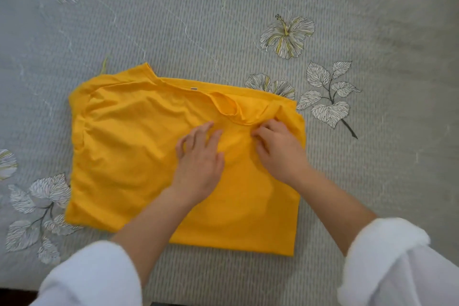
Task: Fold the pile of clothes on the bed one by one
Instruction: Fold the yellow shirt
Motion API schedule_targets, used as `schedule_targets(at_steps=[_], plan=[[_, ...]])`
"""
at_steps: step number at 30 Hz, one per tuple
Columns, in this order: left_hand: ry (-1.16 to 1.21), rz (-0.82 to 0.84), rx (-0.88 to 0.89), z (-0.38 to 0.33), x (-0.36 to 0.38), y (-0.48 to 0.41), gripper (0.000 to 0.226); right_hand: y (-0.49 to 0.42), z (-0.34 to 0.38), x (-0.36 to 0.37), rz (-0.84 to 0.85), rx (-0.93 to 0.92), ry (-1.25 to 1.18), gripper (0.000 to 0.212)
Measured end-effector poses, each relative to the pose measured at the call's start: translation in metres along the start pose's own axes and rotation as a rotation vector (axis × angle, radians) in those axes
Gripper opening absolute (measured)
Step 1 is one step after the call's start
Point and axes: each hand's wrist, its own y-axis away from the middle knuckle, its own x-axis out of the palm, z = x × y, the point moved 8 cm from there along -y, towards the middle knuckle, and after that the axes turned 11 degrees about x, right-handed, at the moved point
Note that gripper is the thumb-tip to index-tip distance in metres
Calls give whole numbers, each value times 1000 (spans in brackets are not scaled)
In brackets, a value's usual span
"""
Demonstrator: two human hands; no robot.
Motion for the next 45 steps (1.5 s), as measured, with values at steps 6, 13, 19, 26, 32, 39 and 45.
schedule_targets(at_steps=[6,13,19,26,32,39,45], plan=[[28,156,37,-8,10,-86,58,-33,-72,-41,-166,486,-520,44],[241,20,58,-74,10,-22,40,-23,-115,-45,-188,680,-634,29],[123,355,-30,-141,71,55,78,-33,-97,-31,-35,688,-433,64],[85,394,-147,-154,90,57,79,-30,-78,-22,-26,720,-426,28],[679,259,-172,-112,63,61,50,-18,-65,-27,-28,854,-889,20],[1097,-99,-544,21,-7,99,31,-35,24,-48,-163,601,-750,38],[1096,-366,-670,118,-63,150,38,-64,160,-21,-15,394,-751,36]])
